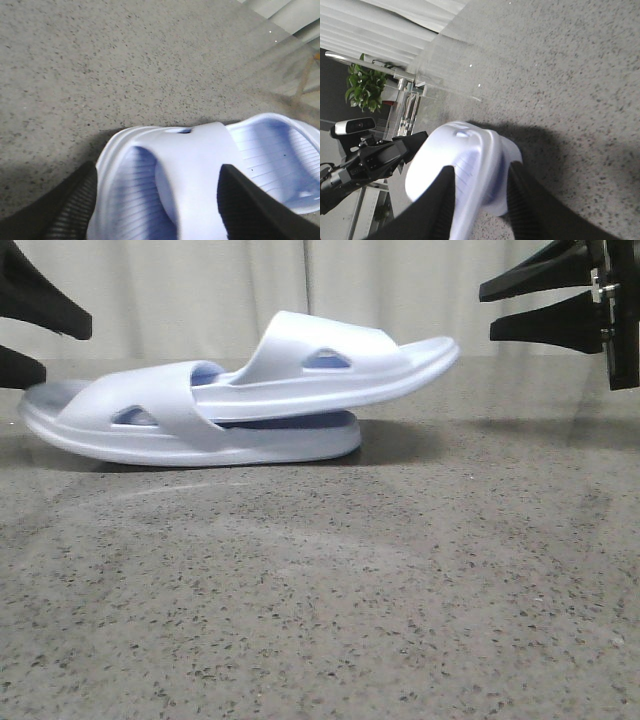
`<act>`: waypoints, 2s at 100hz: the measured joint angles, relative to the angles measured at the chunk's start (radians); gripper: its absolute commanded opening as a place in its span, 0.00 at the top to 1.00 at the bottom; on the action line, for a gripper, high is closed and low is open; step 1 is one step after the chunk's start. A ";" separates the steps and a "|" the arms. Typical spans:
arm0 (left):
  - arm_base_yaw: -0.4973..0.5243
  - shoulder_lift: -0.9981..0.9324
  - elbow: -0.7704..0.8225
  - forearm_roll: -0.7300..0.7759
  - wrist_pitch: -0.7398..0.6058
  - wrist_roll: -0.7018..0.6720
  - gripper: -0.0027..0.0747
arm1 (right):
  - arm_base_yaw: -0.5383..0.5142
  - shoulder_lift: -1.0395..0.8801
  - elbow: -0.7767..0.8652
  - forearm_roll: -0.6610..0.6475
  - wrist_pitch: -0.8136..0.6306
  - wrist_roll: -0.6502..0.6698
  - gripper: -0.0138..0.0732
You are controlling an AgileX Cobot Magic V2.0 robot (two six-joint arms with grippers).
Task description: Insert blue slippers together front up
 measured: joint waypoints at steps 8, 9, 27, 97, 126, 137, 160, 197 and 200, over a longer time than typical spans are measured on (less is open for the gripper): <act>0.045 -0.008 -0.002 0.020 0.028 0.002 0.46 | -0.024 -0.022 0.000 -0.003 0.000 0.000 0.71; 0.049 -0.008 -0.002 0.025 0.033 0.004 0.47 | -0.029 -0.025 0.000 -0.002 0.000 0.000 0.72; 0.121 -0.090 -0.024 0.046 0.050 0.028 0.95 | -0.082 -0.123 0.000 -0.037 0.000 -0.009 0.94; -0.349 -0.590 0.119 0.255 -0.613 0.118 0.95 | 0.309 -0.765 0.338 -0.295 -0.758 -0.019 0.93; -0.458 -0.786 0.349 0.165 -0.741 0.118 0.95 | 0.462 -1.065 0.630 -0.296 -1.015 -0.019 0.93; -0.476 -0.869 0.445 0.117 -0.782 0.118 0.95 | 0.467 -1.173 0.723 -0.292 -1.037 -0.019 0.93; -0.492 -0.999 0.538 0.075 -0.837 0.116 0.95 | 0.467 -1.253 0.798 -0.250 -1.041 -0.021 0.93; -0.494 -1.008 0.540 0.040 -0.827 0.116 0.95 | 0.467 -1.253 0.802 -0.234 -1.041 -0.021 0.93; -0.494 -1.008 0.540 0.040 -0.827 0.116 0.95 | 0.467 -1.253 0.802 -0.234 -1.041 -0.021 0.93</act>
